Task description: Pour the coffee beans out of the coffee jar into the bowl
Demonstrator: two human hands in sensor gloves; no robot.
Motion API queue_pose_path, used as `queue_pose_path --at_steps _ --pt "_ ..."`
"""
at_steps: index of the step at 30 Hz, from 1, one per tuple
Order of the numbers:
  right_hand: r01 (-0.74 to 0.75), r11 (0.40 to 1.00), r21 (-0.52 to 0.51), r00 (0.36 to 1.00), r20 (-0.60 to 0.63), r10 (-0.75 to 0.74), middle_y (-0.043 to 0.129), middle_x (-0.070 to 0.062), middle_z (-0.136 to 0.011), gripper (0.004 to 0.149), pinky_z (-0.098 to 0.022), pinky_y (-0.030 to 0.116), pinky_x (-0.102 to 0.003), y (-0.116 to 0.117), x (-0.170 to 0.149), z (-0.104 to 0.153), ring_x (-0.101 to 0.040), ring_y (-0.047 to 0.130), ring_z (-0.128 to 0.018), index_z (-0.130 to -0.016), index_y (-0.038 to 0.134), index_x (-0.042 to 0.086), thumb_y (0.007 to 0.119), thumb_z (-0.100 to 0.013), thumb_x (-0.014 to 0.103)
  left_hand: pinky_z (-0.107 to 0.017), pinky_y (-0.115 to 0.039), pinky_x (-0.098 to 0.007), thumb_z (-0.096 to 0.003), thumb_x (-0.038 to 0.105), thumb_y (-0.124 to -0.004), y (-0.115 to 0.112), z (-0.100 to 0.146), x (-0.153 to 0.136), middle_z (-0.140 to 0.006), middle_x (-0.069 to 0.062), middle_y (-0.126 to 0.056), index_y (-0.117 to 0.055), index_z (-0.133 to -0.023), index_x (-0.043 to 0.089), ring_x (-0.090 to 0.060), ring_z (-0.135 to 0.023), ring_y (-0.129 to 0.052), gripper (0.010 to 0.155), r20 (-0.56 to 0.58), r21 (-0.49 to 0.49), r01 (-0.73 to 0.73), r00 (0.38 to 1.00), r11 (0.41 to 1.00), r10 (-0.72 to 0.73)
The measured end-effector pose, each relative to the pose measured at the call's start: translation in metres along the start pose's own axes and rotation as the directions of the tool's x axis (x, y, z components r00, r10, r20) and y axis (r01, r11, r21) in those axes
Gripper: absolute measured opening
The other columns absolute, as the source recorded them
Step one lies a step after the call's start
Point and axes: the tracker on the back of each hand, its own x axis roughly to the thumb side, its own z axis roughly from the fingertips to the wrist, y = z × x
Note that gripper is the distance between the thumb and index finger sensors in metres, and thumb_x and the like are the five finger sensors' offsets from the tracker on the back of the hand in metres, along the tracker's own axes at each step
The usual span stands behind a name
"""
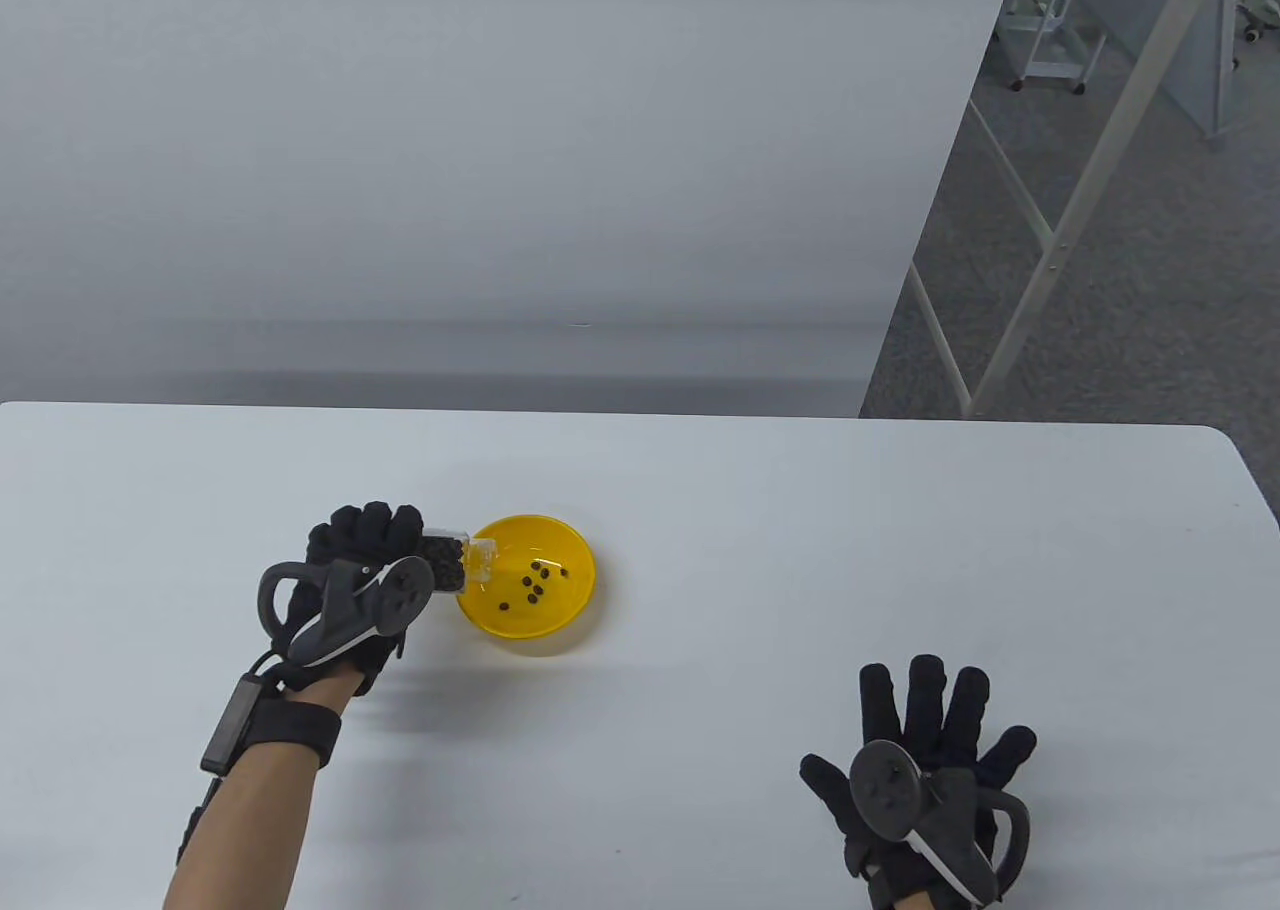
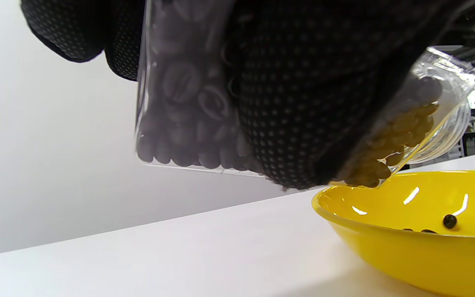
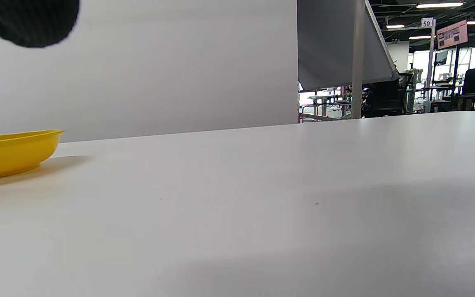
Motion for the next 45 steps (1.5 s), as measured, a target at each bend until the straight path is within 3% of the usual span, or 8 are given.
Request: queue_pose_path --at_steps 10,24,31,37,42,45 --pt "0.002 1.0 0.002 1.0 0.0 -0.002 -0.009 -0.019 -0.106 0.098 -0.048 -0.001 -0.085 0.0 0.0 0.0 -0.054 -0.011 -0.093 -0.1 0.007 0.032 0.064 -0.036 0.078 -0.058 -0.071 -0.064 -0.0197 0.034 -0.108 0.0 0.0 0.0 -0.096 -0.015 -0.067 -0.059 -0.097 0.018 -0.053 -0.085 -0.077 0.093 -0.011 0.0 -0.027 1.0 1.0 0.027" --pt "0.004 1.0 0.004 1.0 -0.005 -0.004 -0.009 -0.019 -0.106 0.098 -0.048 -0.001 -0.085 -0.001 -0.001 0.001 -0.054 -0.011 -0.093 -0.1 0.006 0.031 0.064 -0.036 0.078 -0.057 -0.074 -0.061 -0.0178 0.037 -0.106 -0.016 0.004 -0.016 -0.095 -0.015 -0.069 -0.059 -0.096 0.016 -0.05 -0.085 -0.081 0.093 -0.177 0.002 -0.344 0.924 0.939 0.338" --pt "0.009 1.0 0.003 1.0 -0.004 -0.009 -0.009 -0.019 -0.106 0.097 -0.048 -0.001 -0.085 -0.001 -0.002 0.001 -0.054 -0.011 -0.093 -0.1 0.007 0.031 0.063 -0.036 0.078 -0.057 -0.076 -0.059 -0.0171 0.039 -0.104 -0.029 0.009 -0.027 -0.094 -0.014 -0.07 -0.059 -0.095 0.015 -0.049 -0.085 -0.082 0.093 -0.273 0.038 -0.519 0.817 0.854 0.508" --pt "0.004 1.0 0.006 1.0 0.0 -0.004 -0.009 -0.019 -0.106 0.097 -0.048 0.0 -0.085 0.0 -0.001 0.0 -0.054 -0.01 -0.093 -0.1 0.007 0.031 0.063 -0.036 0.078 -0.057 -0.076 -0.059 -0.0171 0.04 -0.103 -0.042 0.014 -0.041 -0.094 -0.014 -0.07 -0.058 -0.094 0.014 -0.05 -0.086 -0.081 0.093 -0.341 0.108 -0.665 0.673 0.739 0.656" --pt "0.004 1.0 0.009 1.0 0.001 -0.004 -0.009 -0.019 -0.106 0.097 -0.048 0.0 -0.085 0.0 0.001 0.0 -0.054 -0.01 -0.093 -0.1 0.007 0.031 0.063 -0.036 0.078 -0.057 -0.076 -0.058 -0.0182 0.042 -0.1 -0.051 0.017 -0.056 -0.094 -0.016 -0.069 -0.056 -0.094 0.013 -0.051 -0.086 -0.081 0.092 -0.372 0.166 -0.746 0.559 0.645 0.741" --pt "0.003 1.0 0.009 1.0 0.002 -0.003 -0.009 -0.019 -0.106 0.097 -0.048 0.0 -0.085 0.001 0.001 0.0 -0.054 -0.01 -0.093 -0.1 0.007 0.031 0.063 -0.036 0.078 -0.057 -0.077 -0.057 -0.0192 0.045 -0.099 -0.056 0.019 -0.063 -0.094 -0.017 -0.069 -0.055 -0.094 0.013 -0.051 -0.086 -0.08 0.092 -0.393 0.186 -0.758 0.526 0.625 0.755"
